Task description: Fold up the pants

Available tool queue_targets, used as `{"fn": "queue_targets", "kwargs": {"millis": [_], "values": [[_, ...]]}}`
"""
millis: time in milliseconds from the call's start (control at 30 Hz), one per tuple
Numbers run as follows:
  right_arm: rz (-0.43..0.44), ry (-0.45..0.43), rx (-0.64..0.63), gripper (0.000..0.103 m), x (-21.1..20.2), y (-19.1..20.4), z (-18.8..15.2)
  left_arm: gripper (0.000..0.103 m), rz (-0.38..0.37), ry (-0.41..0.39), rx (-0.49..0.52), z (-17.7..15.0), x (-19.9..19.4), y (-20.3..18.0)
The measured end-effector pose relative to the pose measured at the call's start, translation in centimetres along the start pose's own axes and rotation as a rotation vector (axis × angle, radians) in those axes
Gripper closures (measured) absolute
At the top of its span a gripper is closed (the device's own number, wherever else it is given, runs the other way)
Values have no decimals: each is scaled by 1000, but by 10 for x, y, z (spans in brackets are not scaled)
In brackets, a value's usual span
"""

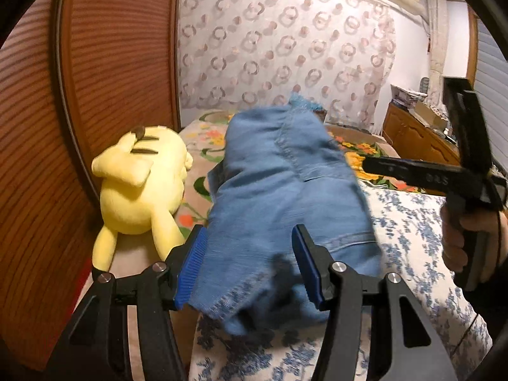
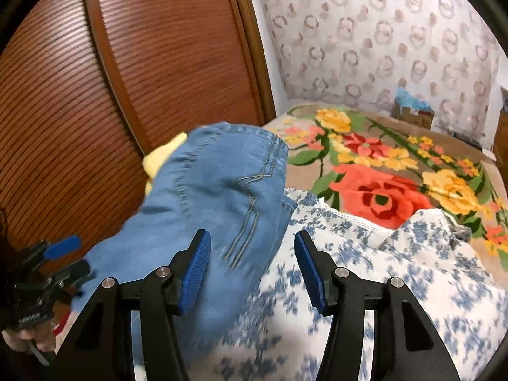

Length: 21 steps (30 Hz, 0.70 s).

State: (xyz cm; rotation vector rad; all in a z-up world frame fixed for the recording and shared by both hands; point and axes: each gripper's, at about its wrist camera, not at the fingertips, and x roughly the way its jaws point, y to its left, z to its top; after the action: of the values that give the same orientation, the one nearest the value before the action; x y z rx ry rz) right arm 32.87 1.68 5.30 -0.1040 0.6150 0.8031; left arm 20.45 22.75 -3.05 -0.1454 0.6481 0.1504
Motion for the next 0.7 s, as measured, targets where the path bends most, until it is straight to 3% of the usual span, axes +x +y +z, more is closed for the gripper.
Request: {"fn": "queue_targets", "kwargs": {"millis": [300,367,433,700], "values": [[-60,-99,-13,46,-109,10,-59,45,-47,-58,63,-1,-41,-43],[-86,-121,-15,46,-137,12,-74,38,-64,-74,78,-3,-50,-53],[-107,-139,-10,46,-159,13,-88,24,-83,-95,93,-5,-59,-64],[-198,-211,20,44,-237,17,-140,20,-144,-142,165,-18,-93,-115]]}}
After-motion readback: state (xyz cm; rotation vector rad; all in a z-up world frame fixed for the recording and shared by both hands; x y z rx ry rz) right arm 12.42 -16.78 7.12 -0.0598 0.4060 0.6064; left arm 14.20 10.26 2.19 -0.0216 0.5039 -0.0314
